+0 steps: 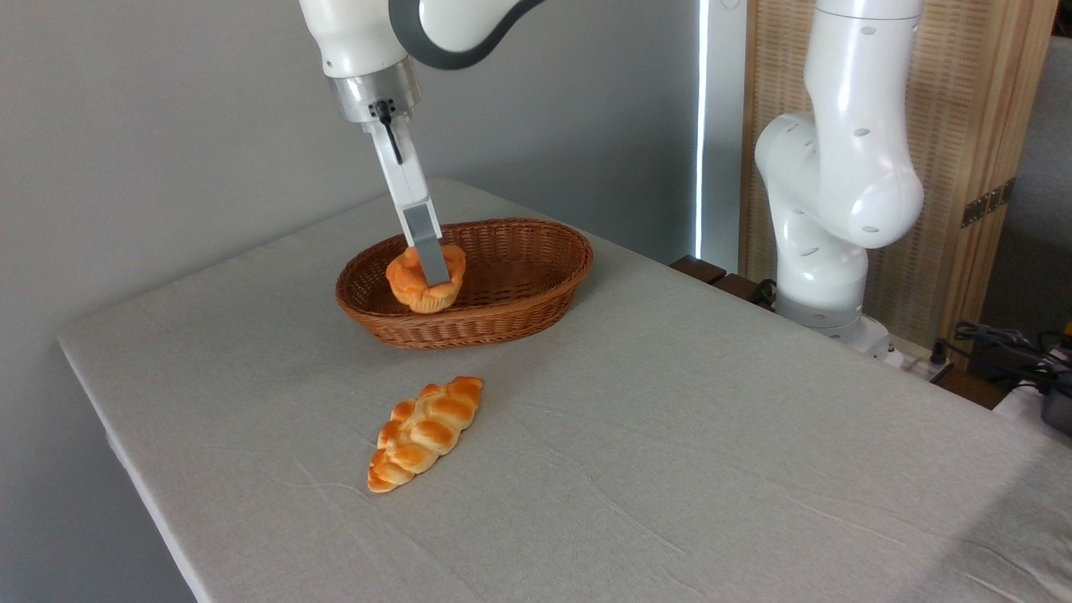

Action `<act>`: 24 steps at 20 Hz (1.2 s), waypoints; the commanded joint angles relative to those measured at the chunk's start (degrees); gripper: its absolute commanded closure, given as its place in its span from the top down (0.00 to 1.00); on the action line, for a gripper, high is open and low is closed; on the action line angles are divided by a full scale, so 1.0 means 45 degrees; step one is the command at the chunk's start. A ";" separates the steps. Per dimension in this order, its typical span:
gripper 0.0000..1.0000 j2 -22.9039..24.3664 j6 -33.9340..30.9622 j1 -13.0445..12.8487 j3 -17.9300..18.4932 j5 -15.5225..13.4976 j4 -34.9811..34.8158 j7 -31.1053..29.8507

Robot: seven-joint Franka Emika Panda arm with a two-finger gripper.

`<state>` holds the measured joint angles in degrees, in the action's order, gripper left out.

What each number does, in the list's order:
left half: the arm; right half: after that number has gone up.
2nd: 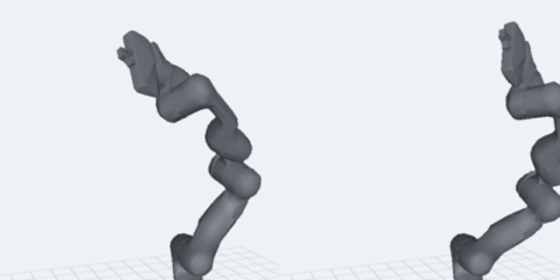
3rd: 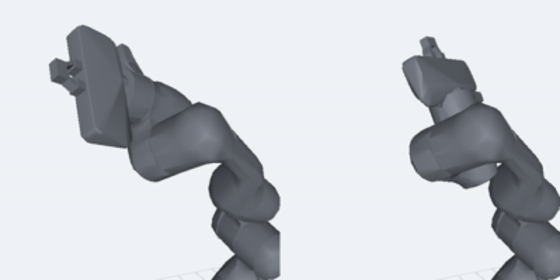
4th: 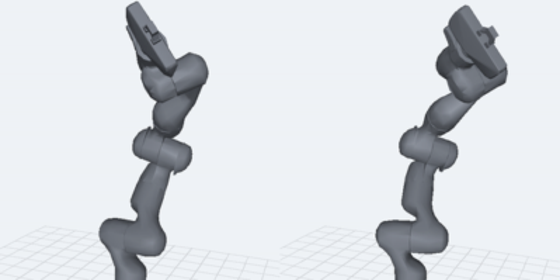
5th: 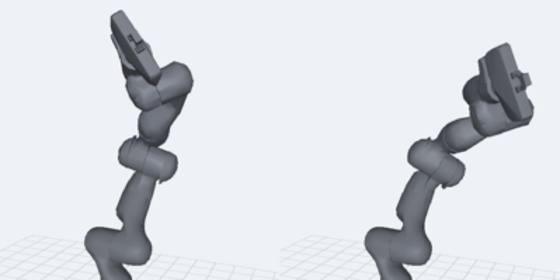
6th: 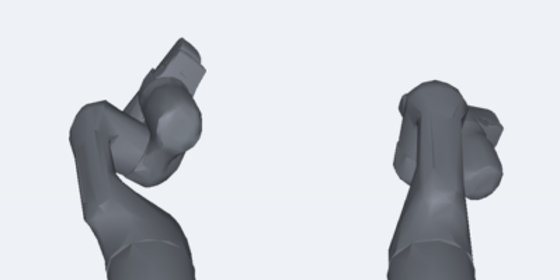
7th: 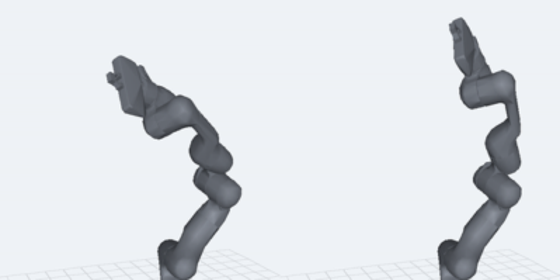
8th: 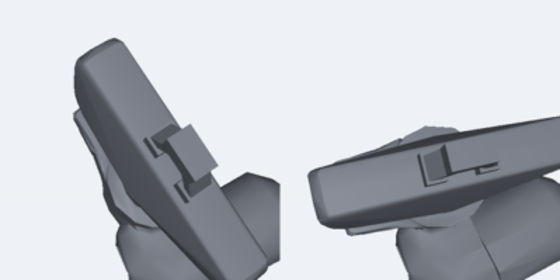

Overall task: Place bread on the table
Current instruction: 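Carry the bun beside the braided loaf and lower it onto the table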

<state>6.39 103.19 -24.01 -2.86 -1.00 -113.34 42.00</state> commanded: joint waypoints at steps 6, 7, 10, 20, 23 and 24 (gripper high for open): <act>0.55 0.0006 0.0543 -0.0035 0.2897 0.2683 -0.0964 0.3513; 0.56 -0.0091 0.0565 -0.0035 0.3327 0.2704 -0.0965 0.3828; 0.60 -0.0655 0.1052 -0.0035 0.4460 0.2723 -0.1004 0.4687; 1.00 -0.0912 0.1659 -0.0035 0.5206 0.2665 -0.1590 0.5922; 1.00 -0.0815 0.1659 -0.0054 0.5168 0.2587 -0.1551 0.5941; 1.00 -0.0795 0.1620 -0.0055 0.5167 0.2587 -0.1551 0.5960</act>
<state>1.59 110.62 -23.76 20.07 10.47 -120.13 68.06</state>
